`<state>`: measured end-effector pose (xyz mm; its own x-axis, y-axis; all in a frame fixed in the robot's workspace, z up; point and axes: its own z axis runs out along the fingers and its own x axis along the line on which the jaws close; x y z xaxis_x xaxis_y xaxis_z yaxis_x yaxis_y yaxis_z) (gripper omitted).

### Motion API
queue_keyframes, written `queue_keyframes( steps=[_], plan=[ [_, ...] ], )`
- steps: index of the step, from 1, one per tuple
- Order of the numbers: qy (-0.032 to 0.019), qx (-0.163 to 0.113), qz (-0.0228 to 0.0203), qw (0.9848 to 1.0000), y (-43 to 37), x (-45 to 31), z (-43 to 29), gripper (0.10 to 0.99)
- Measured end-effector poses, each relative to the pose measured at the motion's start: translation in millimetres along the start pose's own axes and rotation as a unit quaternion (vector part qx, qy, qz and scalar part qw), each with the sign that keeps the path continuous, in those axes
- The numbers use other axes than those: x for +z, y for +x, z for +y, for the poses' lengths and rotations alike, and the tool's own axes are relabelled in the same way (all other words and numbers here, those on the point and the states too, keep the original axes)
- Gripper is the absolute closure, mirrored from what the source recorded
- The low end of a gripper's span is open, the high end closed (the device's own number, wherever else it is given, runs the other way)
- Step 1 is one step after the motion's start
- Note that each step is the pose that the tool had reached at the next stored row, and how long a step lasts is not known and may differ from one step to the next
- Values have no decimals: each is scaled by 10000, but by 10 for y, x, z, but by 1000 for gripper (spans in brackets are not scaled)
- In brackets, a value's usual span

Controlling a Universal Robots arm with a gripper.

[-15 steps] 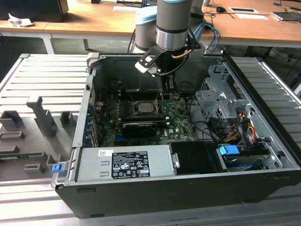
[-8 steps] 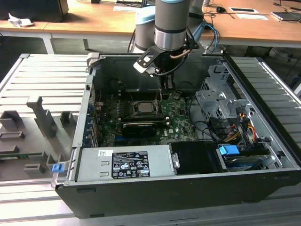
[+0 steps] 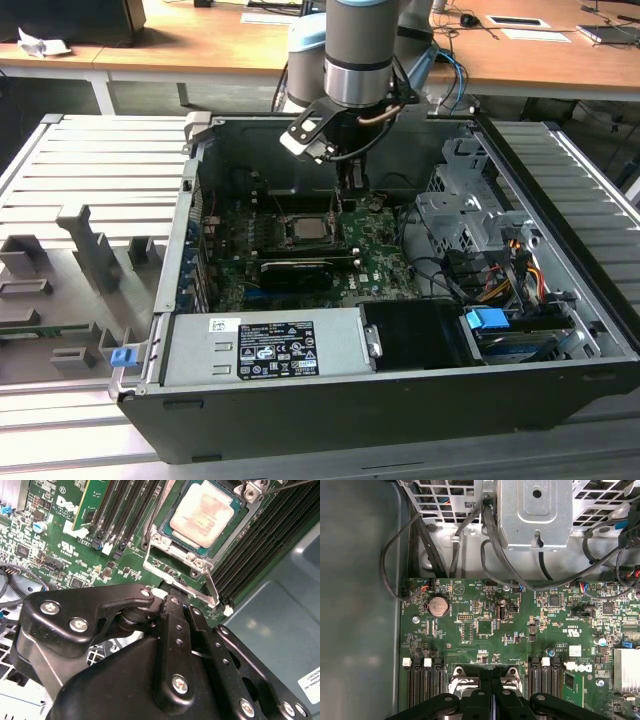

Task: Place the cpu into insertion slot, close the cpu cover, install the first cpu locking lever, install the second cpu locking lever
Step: 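Close the cpu cover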

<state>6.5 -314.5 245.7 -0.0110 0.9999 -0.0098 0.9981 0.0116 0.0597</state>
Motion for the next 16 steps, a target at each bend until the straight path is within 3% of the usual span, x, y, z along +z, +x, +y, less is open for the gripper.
queue_keyframes(
  steps=[5, 10, 16],
  plan=[
    [-1, 0, 2, 10000, 1, 8, -57, 980],
    [0, -7, 1, 10000, 3, 102, -111, 980],
    [4, -25, 4, 10000, 4, 106, -175, 980]
  ],
)
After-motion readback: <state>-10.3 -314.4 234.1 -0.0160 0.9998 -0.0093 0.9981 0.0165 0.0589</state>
